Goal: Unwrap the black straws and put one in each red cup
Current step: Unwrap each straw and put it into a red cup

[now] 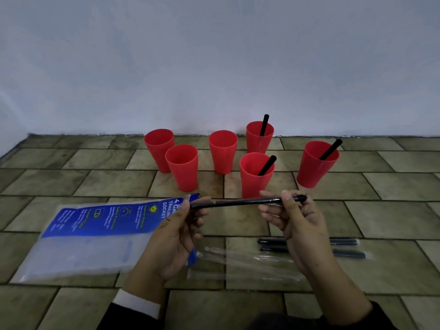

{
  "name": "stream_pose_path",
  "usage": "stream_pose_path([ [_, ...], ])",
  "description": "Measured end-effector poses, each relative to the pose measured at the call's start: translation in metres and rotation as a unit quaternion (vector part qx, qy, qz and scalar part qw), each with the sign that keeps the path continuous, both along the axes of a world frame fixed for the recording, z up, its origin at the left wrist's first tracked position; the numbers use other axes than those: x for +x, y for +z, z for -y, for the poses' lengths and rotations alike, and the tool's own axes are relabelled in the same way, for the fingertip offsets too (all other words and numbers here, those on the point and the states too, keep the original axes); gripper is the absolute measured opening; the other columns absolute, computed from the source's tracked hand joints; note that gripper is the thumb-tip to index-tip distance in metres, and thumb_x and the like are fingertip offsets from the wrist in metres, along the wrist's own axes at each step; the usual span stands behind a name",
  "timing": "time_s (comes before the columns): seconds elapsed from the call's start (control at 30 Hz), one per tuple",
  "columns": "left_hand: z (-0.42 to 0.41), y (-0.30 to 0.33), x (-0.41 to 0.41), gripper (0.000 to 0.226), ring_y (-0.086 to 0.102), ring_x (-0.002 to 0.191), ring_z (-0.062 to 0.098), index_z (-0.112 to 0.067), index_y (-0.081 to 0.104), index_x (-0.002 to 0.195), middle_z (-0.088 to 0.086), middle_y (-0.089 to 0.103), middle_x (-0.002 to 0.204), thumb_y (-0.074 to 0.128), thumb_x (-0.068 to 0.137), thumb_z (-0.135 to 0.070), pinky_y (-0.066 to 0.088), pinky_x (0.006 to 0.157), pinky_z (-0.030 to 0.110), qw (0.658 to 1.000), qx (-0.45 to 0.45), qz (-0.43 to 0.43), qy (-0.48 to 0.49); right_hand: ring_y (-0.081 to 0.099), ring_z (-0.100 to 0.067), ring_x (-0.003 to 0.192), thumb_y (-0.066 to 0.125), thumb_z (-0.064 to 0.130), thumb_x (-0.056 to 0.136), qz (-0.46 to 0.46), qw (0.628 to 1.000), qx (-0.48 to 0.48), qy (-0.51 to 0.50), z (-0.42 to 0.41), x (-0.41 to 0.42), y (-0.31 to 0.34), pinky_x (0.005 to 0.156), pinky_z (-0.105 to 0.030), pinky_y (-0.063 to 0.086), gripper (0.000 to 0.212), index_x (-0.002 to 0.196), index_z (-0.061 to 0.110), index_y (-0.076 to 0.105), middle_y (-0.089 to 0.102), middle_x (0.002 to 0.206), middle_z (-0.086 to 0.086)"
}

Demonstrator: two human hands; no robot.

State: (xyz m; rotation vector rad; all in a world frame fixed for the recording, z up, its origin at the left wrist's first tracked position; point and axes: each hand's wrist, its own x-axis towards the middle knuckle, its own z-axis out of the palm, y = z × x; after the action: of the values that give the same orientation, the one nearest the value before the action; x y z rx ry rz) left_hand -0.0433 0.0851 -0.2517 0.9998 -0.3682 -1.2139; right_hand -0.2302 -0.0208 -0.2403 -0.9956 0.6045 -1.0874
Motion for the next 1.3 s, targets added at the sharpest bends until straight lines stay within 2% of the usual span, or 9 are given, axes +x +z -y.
stream_pose_path([
  [0.17,0.002,-0.001,0.007,0.036,0.065,0.076,0.007,-0.021,0.073,0.1,0.002,0.071,0.086,0.046,0.085,-0.04,0.048,0.046,0.015,0.999,0.012,-0.034,0.004,0.068,-0.011,0.069,0.052,0.03,0.082,0.022,0.997,0.075,-0.017,0.003,-0.002,-0.006,0.065,-0.023,0.057,0.028,0.094,0.008,0.064,0.072,0.078,-0.003],
  [0.33,0.003,-0.002,0.007,0.042,0.065,0.106,0.016,-0.02,0.062,0.117,0.003,0.07,0.112,0.032,0.094,-0.038,0.058,0.057,0.024,0.999,-0.008,-0.04,-0.004,0.07,-0.01,0.071,0.053,0.023,0.081,0.028,0.994,0.105,-0.006,0.005,-0.006,-0.011,0.065,-0.021,0.058,0.021,0.084,0.013,0.072,0.075,0.087,-0.001],
  [0.53,0.005,-0.01,0.024,0.037,0.072,0.08,0.013,-0.006,0.062,0.095,0.007,0.076,0.09,0.035,0.097,-0.031,0.056,0.053,0.021,0.992,0.02,-0.03,0.123,0.07,-0.012,0.074,0.056,0.022,0.082,0.025,0.992,0.124,-0.012,0.012,-0.017,-0.018,0.066,-0.02,0.058,0.026,0.098,0.005,0.066,0.069,0.096,-0.009],
  [0.7,0.001,-0.009,0.025,0.037,0.072,0.079,0.015,-0.008,0.06,0.088,0.007,0.076,0.088,0.034,0.097,-0.033,0.058,0.055,0.023,0.992,0.012,-0.037,0.12,0.072,-0.015,0.074,0.087,0.034,0.046,-0.045,0.994,0.095,0.042,0.019,-0.03,-0.023,0.063,-0.019,0.057,0.045,0.082,0.01,0.074,0.072,0.076,-0.009],
  [0.87,0.002,-0.001,0.016,0.041,0.07,0.091,0.017,-0.01,0.059,0.104,0.008,0.073,0.102,0.039,0.087,-0.042,0.058,0.063,0.024,0.996,-0.047,0.014,0.072,0.072,-0.017,0.07,0.093,0.044,0.025,-0.13,0.988,0.061,0.052,0.026,-0.035,-0.022,0.062,-0.02,0.057,0.071,0.08,0.004,0.07,0.072,0.073,-0.011],
  [0.97,0.001,0.002,0.012,0.043,0.066,0.102,0.019,-0.006,0.058,0.113,0.01,0.07,0.11,0.053,0.078,-0.03,0.056,0.071,0.023,0.996,-0.06,0.041,0.043,0.07,-0.019,0.069,0.093,0.039,0.034,-0.167,0.983,0.032,0.07,0.027,-0.037,-0.018,0.063,-0.02,0.057,0.062,0.079,0.004,0.068,0.072,0.072,-0.01],
  [1.1,0.001,-0.004,0.013,0.034,0.065,0.106,0.023,0.0,0.06,0.111,0.016,0.068,0.113,0.047,0.083,-0.015,0.056,0.077,0.023,0.996,-0.035,0.083,0.027,0.064,-0.011,0.064,0.075,0.008,0.071,-0.294,0.945,-0.06,0.127,0.025,-0.04,-0.009,0.061,-0.017,0.053,0.022,0.089,0.0,0.065,0.069,0.072,-0.007],
  [1.2,0.001,-0.004,0.012,0.033,0.067,0.102,0.023,-0.001,0.063,0.105,0.015,0.07,0.107,0.051,0.079,-0.017,0.056,0.074,0.023,0.993,-0.03,0.111,0.023,0.068,-0.012,0.07,0.072,0.013,0.078,-0.373,0.894,-0.139,0.203,0.022,-0.038,-0.004,0.066,-0.019,0.054,0.011,0.088,0.014,0.073,0.074,0.082,-0.006],
  [1.3,0.003,-0.003,0.013,0.036,0.069,0.096,0.021,-0.003,0.063,0.103,0.011,0.073,0.101,0.055,0.074,-0.024,0.056,0.069,0.022,0.992,-0.032,0.123,0.025,0.07,-0.012,0.074,0.07,0.014,0.081,-0.393,0.876,-0.147,0.238,0.018,-0.032,-0.002,0.066,-0.018,0.054,0.012,0.093,0.012,0.073,0.075,0.084,-0.007],
])
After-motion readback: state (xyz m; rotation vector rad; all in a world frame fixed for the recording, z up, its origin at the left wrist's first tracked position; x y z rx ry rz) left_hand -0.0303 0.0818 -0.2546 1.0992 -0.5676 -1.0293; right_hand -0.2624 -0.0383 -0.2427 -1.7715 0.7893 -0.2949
